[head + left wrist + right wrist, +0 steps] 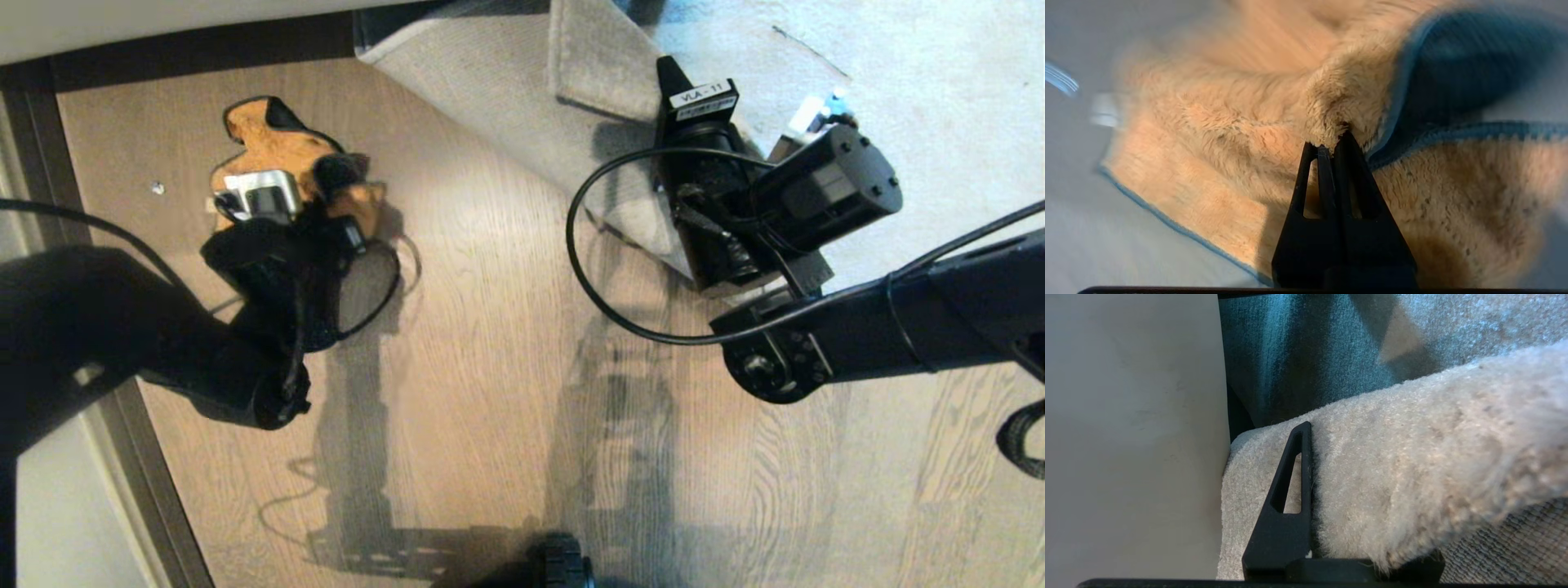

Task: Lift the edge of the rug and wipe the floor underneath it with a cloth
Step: Wipe the floor under the carpet with a rag

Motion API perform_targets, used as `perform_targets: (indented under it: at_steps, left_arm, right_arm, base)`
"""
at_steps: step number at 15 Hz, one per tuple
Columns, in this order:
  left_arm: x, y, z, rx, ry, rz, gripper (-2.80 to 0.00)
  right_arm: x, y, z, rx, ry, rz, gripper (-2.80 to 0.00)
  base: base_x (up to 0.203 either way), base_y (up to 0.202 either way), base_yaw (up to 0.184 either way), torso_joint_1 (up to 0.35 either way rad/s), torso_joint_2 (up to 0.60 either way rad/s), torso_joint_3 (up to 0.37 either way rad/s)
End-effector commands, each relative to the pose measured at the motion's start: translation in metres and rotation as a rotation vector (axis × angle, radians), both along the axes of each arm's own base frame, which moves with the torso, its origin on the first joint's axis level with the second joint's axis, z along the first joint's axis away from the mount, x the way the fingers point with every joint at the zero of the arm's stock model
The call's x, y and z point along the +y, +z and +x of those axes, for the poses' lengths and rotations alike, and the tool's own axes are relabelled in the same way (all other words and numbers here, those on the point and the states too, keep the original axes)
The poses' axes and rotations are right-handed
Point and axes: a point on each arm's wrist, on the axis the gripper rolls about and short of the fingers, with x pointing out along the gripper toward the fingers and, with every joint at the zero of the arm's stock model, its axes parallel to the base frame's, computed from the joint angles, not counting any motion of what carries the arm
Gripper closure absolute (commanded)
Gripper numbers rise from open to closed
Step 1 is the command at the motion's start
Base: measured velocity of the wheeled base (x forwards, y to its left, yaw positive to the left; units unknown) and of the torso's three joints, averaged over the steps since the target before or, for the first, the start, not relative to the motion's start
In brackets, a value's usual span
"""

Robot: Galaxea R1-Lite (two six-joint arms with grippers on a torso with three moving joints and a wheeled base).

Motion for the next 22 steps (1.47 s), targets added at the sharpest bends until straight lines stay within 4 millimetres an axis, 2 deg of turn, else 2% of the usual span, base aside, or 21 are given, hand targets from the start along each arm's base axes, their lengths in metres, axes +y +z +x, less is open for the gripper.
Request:
perform_targets:
  at_steps: [1,5,7,9,11,14,16,19,22]
  left_arm:
    - [-0.033,0.004,-0.029,-0.018,-0.086,-0.016,0.0]
    - [-0.138,-0.01,-0.099,0.066,-0.253,-0.064,0.0]
    - [-0.184,-0.027,-0.139,0.121,-0.334,-0.064,0.0]
    - [-0.217,-0.056,-0.165,0.183,-0.375,-0.042,0.0]
    - [-0.235,-0.069,-0.171,0.196,-0.373,-0.061,0.0]
    - [-0.223,-0.072,-0.152,0.195,-0.317,-0.09,0.0]
    - [-0.2,-0.07,-0.121,0.185,-0.223,-0.111,0.0]
    - [-0.153,-0.061,-0.07,0.141,-0.059,-0.157,0.0]
    - [-0.087,-0.043,-0.022,0.066,0.088,-0.191,0.0]
  right_arm:
    - [-0.002,0.003,-0.003,-0.037,0.002,0.032,0.0]
    - [-0.002,0.002,-0.002,-0.034,0.002,0.031,0.0]
    - [-0.002,0.002,-0.002,-0.034,0.002,0.031,0.0]
    - [-0.001,0.001,-0.002,-0.032,0.002,0.029,0.0]
    - [-0.002,0.001,-0.001,-0.032,0.001,0.029,0.0]
    - [-0.001,0.0,-0.001,-0.027,0.001,0.026,0.0]
    - [-0.001,-0.002,0.0,-0.023,0.001,0.023,0.0]
    - [-0.001,-0.002,0.0,-0.023,0.001,0.023,0.0]
    - [-0.001,-0.001,-0.001,-0.024,0.002,0.024,0.0]
  base:
    - [0.0,0.0,0.0,0.0,0.0,0.0]
    - [0.0,0.0,0.0,0.0,0.0,0.0]
    - [0.0,0.0,0.0,0.0,0.0,0.0]
    - [0.0,0.0,0.0,0.0,0.0,0.0]
    - [0.0,0.0,0.0,0.0,0.0,0.0]
    - [0.0,0.0,0.0,0.0,0.0,0.0]
    - [0.0,0.0,0.0,0.0,0.0,0.0]
    - [0.0,0.0,0.0,0.0,0.0,0.0]
    - [0.0,0.0,0.0,0.0,0.0,0.0]
